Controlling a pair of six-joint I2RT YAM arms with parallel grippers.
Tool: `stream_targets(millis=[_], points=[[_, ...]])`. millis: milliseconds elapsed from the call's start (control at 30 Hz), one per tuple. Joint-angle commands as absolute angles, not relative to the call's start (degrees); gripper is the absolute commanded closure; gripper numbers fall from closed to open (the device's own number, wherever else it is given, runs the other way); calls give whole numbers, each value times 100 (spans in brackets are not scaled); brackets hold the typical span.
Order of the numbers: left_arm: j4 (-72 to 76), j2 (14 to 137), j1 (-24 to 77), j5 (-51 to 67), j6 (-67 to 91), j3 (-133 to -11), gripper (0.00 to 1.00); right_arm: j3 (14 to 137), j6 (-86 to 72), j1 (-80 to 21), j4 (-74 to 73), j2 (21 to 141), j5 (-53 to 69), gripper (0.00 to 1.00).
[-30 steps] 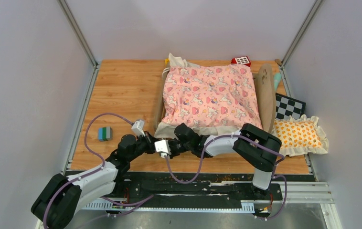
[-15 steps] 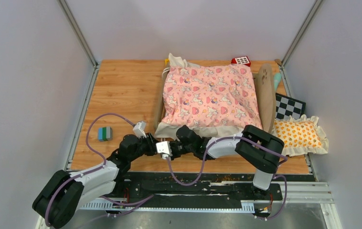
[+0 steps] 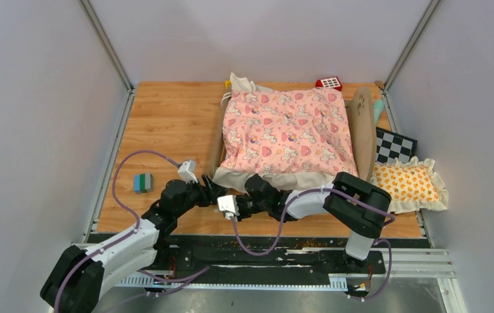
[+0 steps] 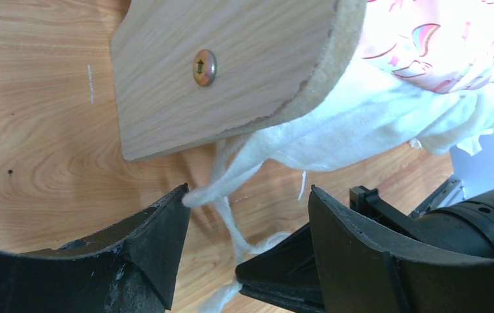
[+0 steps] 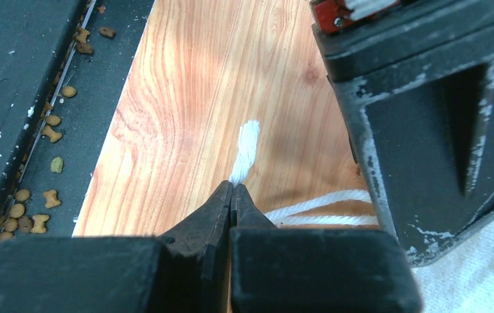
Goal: Set up the pet bed
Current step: Tie the ropes to the bed frame.
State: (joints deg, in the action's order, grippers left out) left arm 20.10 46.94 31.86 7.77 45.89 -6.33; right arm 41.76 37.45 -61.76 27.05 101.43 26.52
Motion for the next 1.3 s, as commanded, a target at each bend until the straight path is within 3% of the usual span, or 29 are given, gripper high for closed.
stream_targets(millis=[0,200,567,767,900,1267], points=[[1936,4947,3203,514,4363,-912,27,4077,3589,-6194,3015,9832,2672,100],[2183,5286,3199,350,4302,-845,39,4058,3580,-6196,3008,9733,2672,100],[3016,6176,3199,534,4244,-1078,52,4030,3548,-6196,2996,9695,2681,100],[3246,6419,3199,524,4289,-1103,73,3978,3513,-6196,3008,9645,2633,100],[3229,6393,3199,503,4240,-1097,92,3930,3284,-6196,3096,9598,2573,100],[3063,6285,3192,571,4110,-1118,96,3897,1427,-6188,3660,9649,1643,100]])
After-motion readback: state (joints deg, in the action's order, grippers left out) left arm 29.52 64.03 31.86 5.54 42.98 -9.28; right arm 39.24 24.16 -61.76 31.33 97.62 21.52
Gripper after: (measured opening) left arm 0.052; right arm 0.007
